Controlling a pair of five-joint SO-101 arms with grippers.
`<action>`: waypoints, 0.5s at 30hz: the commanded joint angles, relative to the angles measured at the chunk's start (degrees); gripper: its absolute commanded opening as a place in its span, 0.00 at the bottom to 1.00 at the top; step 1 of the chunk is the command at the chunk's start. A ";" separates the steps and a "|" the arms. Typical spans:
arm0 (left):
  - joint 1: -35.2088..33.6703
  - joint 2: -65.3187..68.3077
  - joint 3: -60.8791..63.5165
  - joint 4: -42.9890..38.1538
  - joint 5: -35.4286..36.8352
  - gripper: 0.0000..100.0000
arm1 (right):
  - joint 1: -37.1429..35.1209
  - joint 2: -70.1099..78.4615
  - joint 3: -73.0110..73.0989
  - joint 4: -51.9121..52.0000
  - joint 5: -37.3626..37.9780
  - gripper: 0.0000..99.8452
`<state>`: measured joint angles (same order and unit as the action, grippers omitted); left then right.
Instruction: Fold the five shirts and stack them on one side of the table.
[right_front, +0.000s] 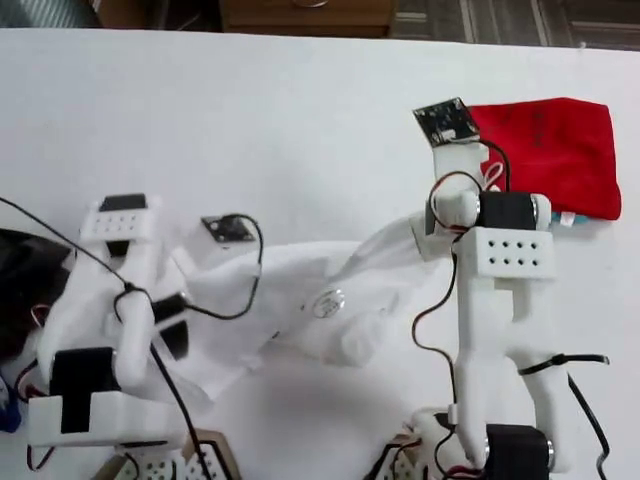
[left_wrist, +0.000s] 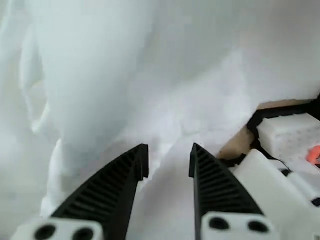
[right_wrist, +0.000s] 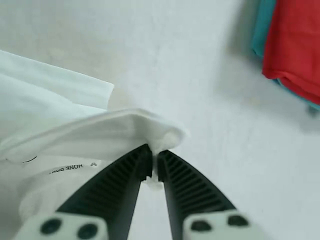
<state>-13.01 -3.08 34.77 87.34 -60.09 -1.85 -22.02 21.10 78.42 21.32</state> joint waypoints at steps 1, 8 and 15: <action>-1.41 -0.09 0.57 -7.74 2.29 0.16 | 0.75 -2.42 -0.18 -1.10 0.18 0.02; -5.10 14.86 -11.47 -17.67 10.99 0.16 | 0.75 -2.77 6.33 -9.10 0.09 0.02; -5.45 36.57 -46.37 -1.23 14.68 0.16 | 0.75 -2.68 11.25 -15.69 -0.88 0.02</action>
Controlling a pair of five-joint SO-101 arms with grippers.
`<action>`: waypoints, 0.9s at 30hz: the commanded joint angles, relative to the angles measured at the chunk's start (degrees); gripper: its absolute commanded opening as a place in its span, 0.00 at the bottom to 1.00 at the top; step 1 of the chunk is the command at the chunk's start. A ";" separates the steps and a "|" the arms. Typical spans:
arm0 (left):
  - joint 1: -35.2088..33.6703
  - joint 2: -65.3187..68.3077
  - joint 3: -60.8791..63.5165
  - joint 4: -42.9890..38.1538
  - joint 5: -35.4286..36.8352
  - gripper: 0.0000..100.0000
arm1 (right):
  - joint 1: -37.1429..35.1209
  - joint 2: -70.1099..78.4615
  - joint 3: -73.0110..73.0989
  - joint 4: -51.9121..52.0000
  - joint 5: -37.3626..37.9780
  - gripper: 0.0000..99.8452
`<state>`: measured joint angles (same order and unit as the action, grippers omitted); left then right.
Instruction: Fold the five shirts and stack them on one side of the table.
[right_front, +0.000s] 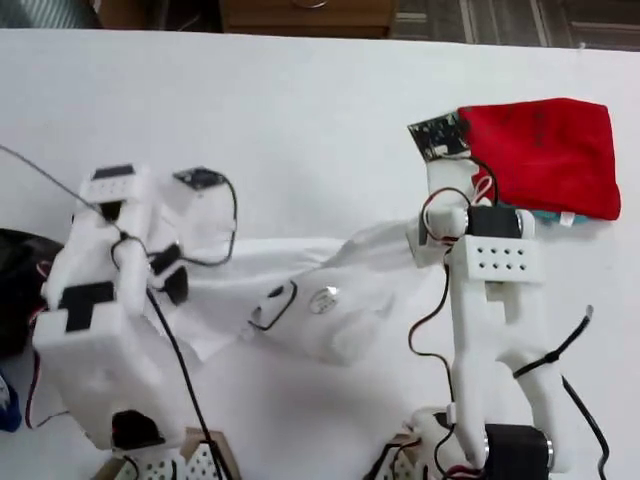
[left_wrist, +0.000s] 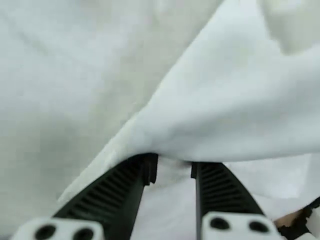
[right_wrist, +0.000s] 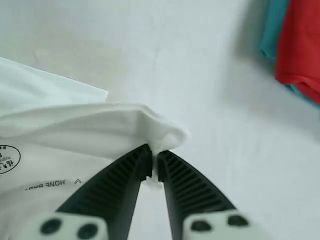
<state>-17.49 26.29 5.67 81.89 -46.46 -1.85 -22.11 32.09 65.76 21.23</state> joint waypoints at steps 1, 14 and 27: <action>-0.88 9.58 -22.29 6.86 1.05 0.16 | 0.75 -2.42 0.62 -4.35 -2.02 0.02; 5.63 9.76 -34.24 20.66 0.88 0.16 | -4.88 -2.24 3.78 -14.90 -4.31 0.02; 10.11 -30.77 13.41 12.75 -9.58 0.16 | -4.88 4.88 3.52 -17.80 -4.31 0.02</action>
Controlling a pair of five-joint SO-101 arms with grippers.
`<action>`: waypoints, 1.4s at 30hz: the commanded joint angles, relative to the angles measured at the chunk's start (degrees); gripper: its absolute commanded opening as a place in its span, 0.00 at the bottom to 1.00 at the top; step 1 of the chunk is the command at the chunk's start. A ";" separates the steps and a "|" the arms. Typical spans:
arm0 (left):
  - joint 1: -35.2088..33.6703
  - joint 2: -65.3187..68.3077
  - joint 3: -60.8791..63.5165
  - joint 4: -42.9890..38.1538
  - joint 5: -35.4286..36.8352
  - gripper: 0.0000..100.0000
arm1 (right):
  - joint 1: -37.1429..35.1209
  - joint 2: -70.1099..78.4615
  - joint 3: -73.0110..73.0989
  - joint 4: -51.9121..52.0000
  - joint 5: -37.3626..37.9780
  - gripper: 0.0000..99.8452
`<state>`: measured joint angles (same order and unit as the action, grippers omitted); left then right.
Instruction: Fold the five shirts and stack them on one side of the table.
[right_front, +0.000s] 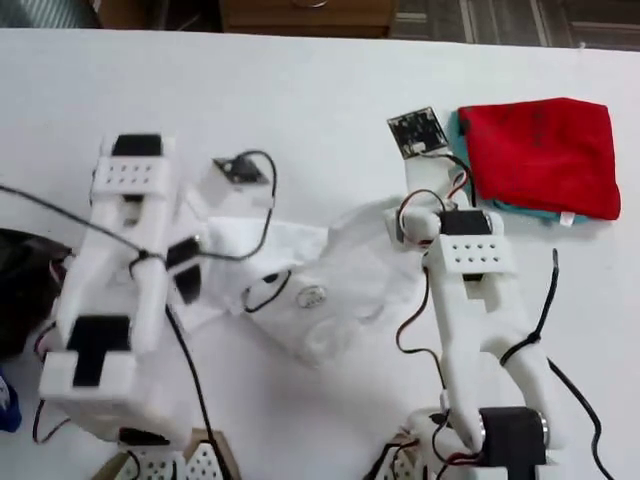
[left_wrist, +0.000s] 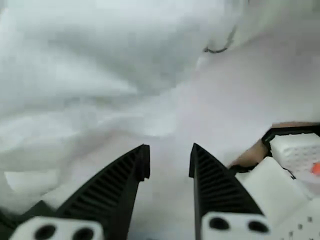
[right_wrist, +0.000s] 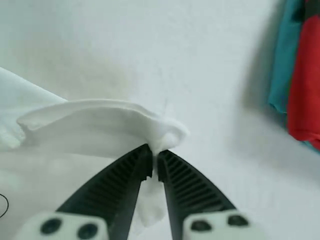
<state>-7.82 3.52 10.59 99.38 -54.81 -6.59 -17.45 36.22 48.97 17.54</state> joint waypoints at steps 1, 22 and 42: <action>0.35 -8.97 11.47 -7.21 -1.14 0.16 | -0.13 0.22 -0.62 -1.01 -0.62 0.02; -2.73 7.47 19.82 -31.56 0.53 0.20 | -0.04 0.22 -0.53 -0.92 -0.62 0.02; -6.15 6.95 -8.13 -5.19 6.24 0.03 | -0.40 -0.31 -6.15 -0.66 -0.70 0.02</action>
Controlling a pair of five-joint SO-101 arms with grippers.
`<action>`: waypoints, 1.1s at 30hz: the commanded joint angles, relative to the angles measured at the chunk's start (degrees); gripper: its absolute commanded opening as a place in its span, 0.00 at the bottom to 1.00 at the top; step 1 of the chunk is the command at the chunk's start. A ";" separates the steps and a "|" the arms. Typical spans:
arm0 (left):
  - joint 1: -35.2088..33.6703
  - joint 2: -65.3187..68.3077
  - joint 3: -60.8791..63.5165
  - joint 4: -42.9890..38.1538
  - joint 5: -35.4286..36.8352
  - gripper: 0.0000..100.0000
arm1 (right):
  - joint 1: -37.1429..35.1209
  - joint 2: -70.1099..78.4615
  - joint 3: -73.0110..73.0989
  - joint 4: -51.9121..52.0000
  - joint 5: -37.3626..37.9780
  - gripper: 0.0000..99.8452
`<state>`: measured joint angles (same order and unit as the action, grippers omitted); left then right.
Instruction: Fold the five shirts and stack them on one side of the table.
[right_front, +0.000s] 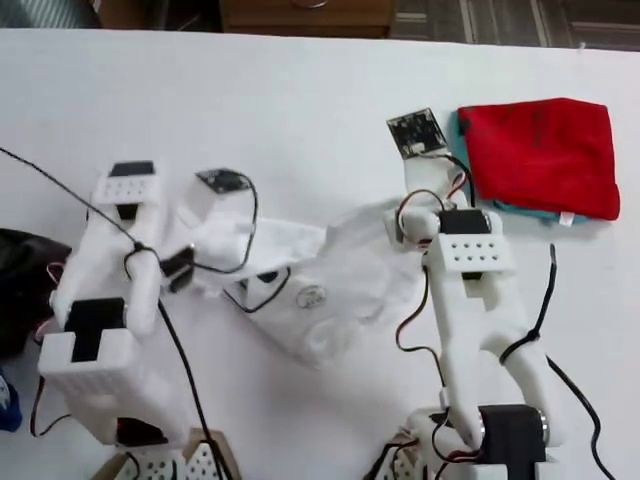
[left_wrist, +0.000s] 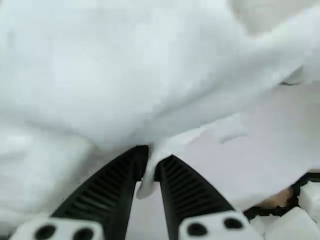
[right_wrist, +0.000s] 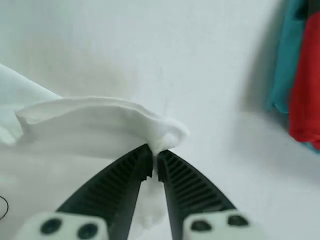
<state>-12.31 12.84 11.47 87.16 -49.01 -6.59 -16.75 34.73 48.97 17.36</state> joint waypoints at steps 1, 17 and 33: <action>-2.02 -3.69 -12.18 9.23 0.44 0.03 | -0.40 -1.19 -6.33 -0.48 -0.53 0.02; -6.77 -36.84 -22.90 14.77 6.42 0.03 | -0.57 -1.36 -48.00 23.69 -0.44 0.02; -6.95 -49.76 -23.16 14.59 10.90 0.03 | -0.57 -1.27 -79.30 40.22 0.35 0.02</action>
<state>-18.73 -36.04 -9.63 101.32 -38.81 -6.86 -16.92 -40.62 87.03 17.45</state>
